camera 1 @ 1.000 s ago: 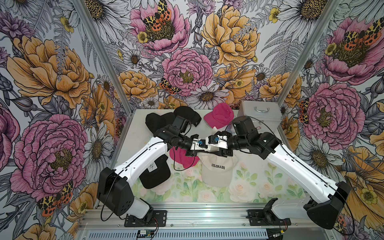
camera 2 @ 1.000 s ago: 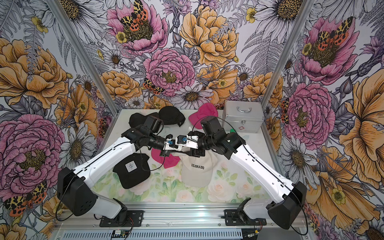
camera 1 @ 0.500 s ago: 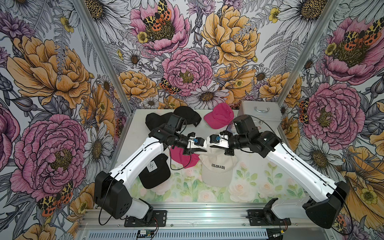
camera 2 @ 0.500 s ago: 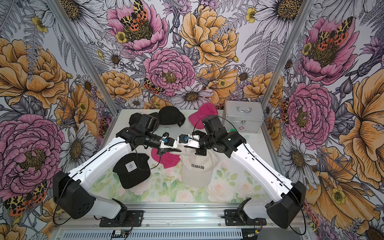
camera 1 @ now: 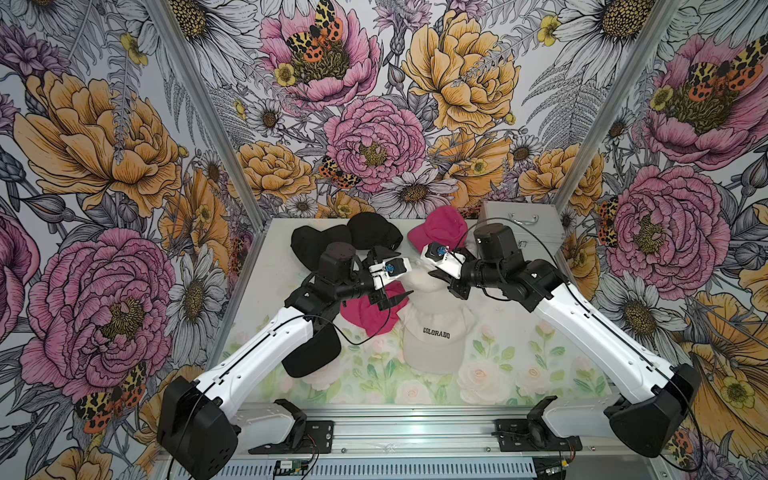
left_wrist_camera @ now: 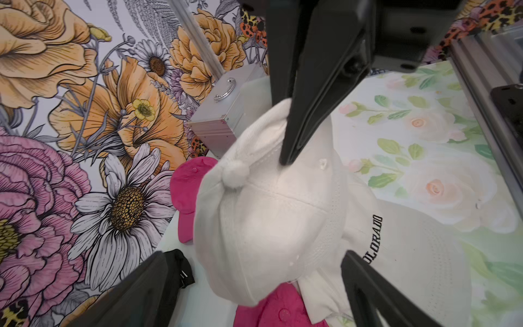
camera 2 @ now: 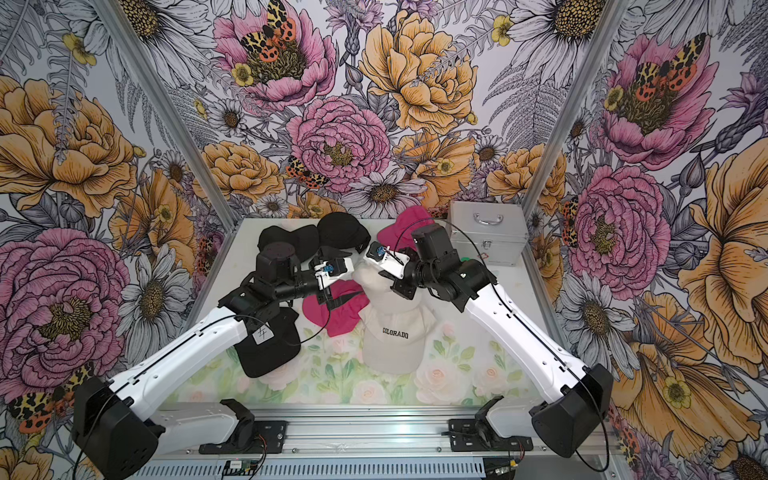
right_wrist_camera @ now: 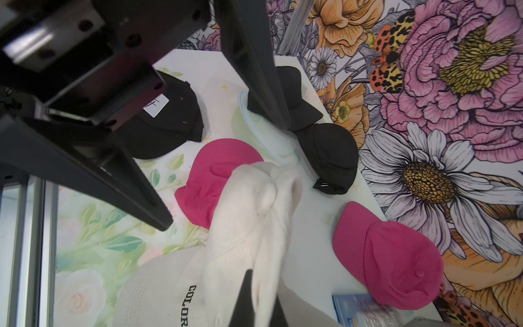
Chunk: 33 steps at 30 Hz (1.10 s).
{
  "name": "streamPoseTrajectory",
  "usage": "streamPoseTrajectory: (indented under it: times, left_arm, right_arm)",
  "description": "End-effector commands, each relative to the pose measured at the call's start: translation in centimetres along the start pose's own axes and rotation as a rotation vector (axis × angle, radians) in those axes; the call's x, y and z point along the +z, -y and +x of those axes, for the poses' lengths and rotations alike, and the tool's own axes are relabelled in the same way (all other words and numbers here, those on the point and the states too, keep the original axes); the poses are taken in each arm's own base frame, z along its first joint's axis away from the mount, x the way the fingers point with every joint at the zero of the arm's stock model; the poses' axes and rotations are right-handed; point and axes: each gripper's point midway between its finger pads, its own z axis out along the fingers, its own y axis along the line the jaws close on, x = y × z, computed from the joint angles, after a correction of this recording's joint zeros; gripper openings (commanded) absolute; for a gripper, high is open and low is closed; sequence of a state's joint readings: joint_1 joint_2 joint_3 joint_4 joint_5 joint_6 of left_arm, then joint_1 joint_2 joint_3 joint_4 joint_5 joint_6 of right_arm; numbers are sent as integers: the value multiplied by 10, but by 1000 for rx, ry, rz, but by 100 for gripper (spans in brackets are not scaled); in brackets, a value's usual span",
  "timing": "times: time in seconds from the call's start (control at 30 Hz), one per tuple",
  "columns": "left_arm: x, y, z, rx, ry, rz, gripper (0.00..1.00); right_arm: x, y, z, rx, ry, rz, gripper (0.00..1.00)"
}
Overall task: Stack the baseball caps by color
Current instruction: Pick up the baseball cap from the center of the board.
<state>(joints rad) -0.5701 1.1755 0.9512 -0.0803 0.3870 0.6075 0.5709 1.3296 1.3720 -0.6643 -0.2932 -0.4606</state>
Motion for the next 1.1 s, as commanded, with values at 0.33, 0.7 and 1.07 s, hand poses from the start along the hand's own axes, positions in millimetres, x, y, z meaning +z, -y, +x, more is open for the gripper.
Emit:
streamPoseTrajectory:
  times: [0.33,0.7,1.07]
  left_arm:
    - [-31,-69,48,-1130,162,-426,99]
    - [5,-23,17,-1334,370,97,99]
    - [-4,-10,-24,-1158,461,367,78]
  right_arm:
    - [-17,59,-45,640,296,248,0]
    - [-53,28,-88,649,505,59,0]
    - [-76,16,-106,593,640,-10,0]
